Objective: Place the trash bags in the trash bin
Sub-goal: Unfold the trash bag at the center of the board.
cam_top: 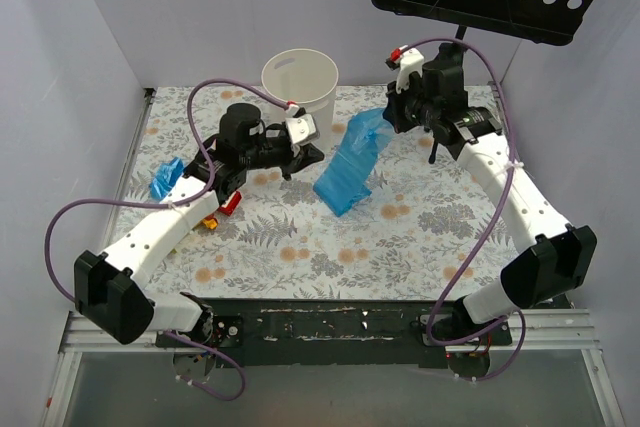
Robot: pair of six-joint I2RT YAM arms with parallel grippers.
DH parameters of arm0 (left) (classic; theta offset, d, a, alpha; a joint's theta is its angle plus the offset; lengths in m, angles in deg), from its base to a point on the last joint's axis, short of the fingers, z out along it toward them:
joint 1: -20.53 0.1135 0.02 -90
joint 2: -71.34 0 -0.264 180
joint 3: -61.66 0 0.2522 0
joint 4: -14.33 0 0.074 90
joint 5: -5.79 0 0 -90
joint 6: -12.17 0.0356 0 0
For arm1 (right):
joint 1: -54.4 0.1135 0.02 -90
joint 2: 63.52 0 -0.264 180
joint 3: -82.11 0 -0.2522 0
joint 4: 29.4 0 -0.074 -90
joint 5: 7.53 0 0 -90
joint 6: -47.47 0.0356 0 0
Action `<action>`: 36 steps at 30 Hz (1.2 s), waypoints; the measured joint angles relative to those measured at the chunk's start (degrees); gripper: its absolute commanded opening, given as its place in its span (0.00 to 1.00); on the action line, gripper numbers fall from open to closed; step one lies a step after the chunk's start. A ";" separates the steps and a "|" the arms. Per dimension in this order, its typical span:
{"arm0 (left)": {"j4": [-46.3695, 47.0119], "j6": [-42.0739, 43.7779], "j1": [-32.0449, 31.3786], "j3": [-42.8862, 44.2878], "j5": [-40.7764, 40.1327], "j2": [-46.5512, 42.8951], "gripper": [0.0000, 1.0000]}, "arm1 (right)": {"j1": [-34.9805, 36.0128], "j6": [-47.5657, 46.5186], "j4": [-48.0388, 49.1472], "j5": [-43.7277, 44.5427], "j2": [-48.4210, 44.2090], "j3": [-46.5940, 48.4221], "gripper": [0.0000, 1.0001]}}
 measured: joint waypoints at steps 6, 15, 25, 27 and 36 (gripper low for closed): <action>1.03 -4.92 0.00 0.00 -2.36 -0.68 0.73 | -0.28 -1.55 -0.22 -1.79 -3.54 -0.20 0.01; 11.19 -25.73 -4.44 7.48 -8.15 6.82 0.76 | -0.20 -1.07 -0.28 -3.39 -4.70 -0.17 0.01; 14.36 -32.41 -6.73 11.56 -18.62 15.85 0.57 | 0.37 0.20 -0.33 -4.63 -4.52 0.11 0.01; 14.19 -32.61 -6.73 11.67 -20.59 16.83 0.48 | 0.57 0.26 -0.35 -4.87 -4.52 0.13 0.01; 13.25 -32.98 -6.64 11.67 -21.20 18.91 0.00 | 0.63 0.70 -0.35 -6.27 -4.52 0.15 0.01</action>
